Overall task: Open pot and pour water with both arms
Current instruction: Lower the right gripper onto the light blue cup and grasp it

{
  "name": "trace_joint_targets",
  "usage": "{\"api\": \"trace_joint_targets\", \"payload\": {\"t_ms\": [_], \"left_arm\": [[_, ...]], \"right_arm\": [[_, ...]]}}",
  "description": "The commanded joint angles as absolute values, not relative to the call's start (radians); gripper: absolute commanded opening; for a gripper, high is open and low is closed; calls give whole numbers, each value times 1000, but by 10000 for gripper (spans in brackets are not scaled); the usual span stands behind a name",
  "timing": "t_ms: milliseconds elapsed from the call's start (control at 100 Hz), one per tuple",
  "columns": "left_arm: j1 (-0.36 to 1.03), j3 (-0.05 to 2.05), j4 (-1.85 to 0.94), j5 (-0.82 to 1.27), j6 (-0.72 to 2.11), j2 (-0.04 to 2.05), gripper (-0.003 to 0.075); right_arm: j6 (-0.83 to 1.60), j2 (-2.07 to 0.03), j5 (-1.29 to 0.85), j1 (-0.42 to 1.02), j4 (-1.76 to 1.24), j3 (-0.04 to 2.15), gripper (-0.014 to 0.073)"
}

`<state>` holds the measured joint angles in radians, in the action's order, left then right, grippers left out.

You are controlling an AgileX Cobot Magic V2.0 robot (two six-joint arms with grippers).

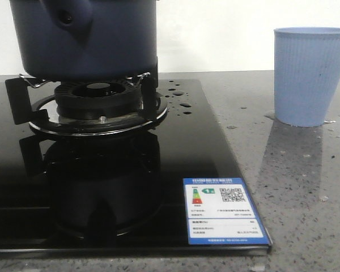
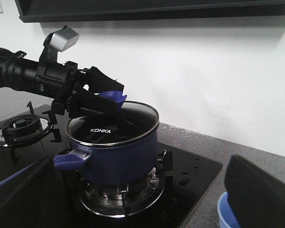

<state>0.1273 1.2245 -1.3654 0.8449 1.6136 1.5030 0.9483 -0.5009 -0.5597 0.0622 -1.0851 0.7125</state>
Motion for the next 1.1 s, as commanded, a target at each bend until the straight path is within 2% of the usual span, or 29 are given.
{"api": "trace_joint_targets", "payload": {"t_ms": [0,380,610,690,870,980,1090], "left_arm": [[110,1258,-1427,859,1615,1477,567],[130,1258,-1429,909,1619,1514,556],[130,1259,-1450,931,1619,1514,336],[130,1259,-1485,946,1619,1514,294],[109,1260,-1588,956,1619,1467,293],[79,1260,-1652,958,1619,1406,293],[49,1260,-1685,958,1619,1337,293]], "right_arm": [[961,-513,-516,64,-1114,744,654],[961,-513,-514,64,-1107,744,654],[961,-513,-507,64,-1107,744,654],[961,-513,-484,64,-1107,744,654],[961,-513,-346,64,-1093,744,654],[961,-523,-215,64,-961,739,654],[961,-560,-169,64,-846,716,654]]}}
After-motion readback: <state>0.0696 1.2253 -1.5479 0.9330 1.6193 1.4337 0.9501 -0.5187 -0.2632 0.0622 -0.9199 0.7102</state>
